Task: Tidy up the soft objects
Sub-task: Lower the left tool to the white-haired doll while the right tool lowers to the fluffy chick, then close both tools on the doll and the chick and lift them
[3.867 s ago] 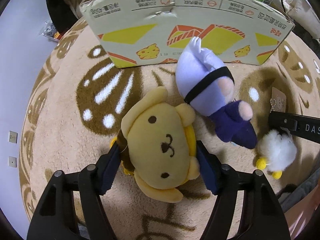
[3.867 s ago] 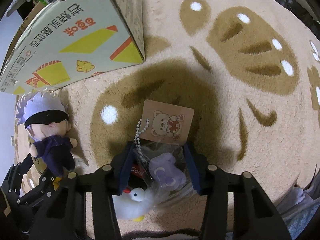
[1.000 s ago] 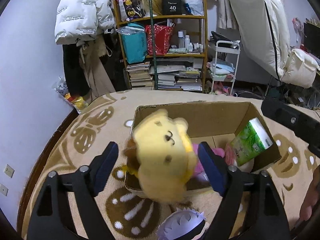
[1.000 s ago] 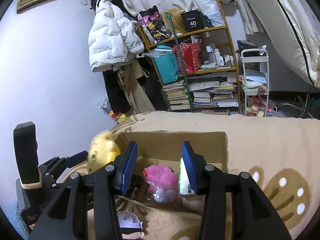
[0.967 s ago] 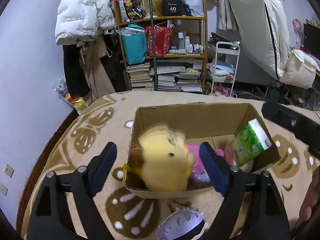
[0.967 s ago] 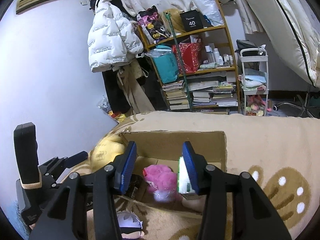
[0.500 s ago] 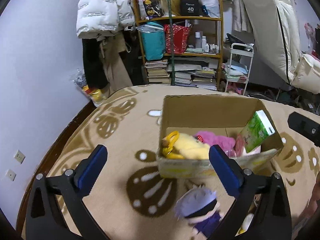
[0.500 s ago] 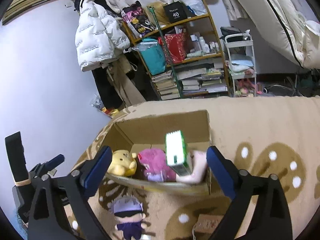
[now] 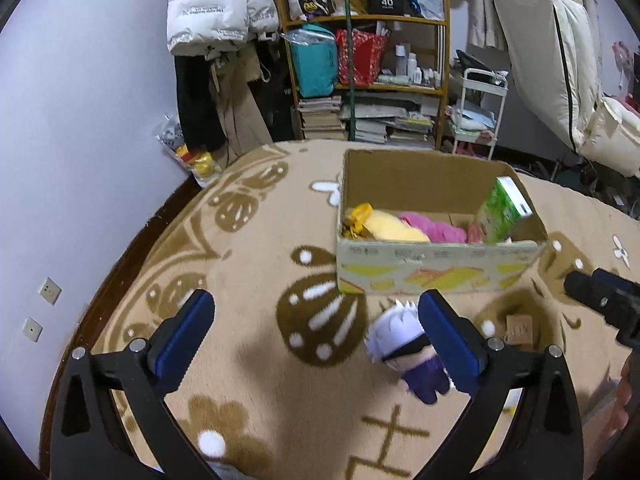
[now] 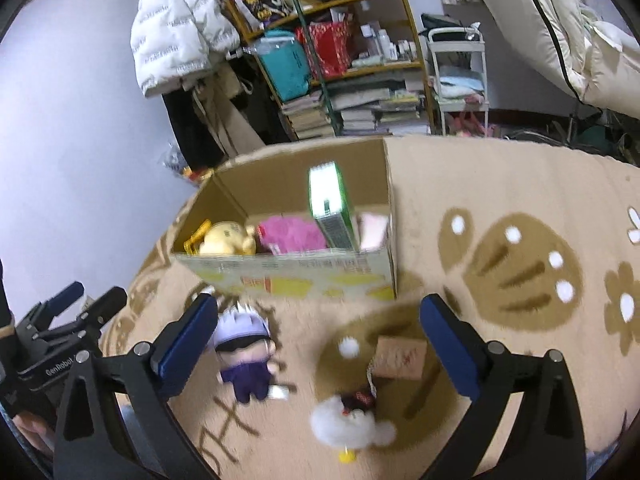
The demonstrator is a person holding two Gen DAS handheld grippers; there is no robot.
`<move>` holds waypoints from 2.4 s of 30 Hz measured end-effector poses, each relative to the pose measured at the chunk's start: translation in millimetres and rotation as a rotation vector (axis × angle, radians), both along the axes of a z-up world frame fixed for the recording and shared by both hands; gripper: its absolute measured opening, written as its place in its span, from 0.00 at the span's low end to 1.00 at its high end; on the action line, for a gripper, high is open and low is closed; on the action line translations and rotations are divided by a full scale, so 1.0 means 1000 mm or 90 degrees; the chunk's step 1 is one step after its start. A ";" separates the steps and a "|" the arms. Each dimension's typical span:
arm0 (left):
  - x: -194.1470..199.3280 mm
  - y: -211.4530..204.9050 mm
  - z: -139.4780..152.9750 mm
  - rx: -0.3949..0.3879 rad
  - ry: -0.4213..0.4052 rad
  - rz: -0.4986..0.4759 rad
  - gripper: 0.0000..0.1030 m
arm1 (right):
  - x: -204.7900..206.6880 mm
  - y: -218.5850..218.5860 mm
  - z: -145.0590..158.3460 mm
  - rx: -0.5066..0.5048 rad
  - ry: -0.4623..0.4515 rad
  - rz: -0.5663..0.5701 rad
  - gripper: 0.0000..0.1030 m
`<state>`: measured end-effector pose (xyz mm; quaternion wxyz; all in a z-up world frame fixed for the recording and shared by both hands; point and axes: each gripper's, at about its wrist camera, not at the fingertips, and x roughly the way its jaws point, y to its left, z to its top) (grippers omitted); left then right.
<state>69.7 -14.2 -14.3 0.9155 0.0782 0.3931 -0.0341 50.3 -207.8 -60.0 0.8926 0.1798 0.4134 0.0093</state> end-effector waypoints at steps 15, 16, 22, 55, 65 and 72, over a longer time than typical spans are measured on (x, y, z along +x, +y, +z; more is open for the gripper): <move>0.021 -0.005 -0.040 -0.040 0.132 -0.009 0.98 | -0.010 0.016 -0.041 -0.016 0.140 0.018 0.95; 0.023 -0.007 -0.042 -0.036 0.135 -0.010 0.98 | -0.008 0.015 -0.046 -0.016 0.156 0.016 0.95; 0.036 -0.017 -0.059 -0.035 0.181 -0.025 0.98 | -0.001 0.018 -0.067 -0.002 0.209 0.027 0.94; 0.058 -0.056 -0.146 -0.114 0.343 -0.061 0.49 | 0.018 0.056 -0.119 -0.041 0.342 0.081 0.32; 0.032 -0.054 -0.119 -0.047 0.245 -0.048 0.46 | 0.011 0.050 -0.083 -0.024 0.221 0.054 0.32; 0.018 -0.039 -0.086 -0.033 0.145 -0.021 0.46 | 0.007 0.034 -0.055 -0.008 0.105 0.037 0.32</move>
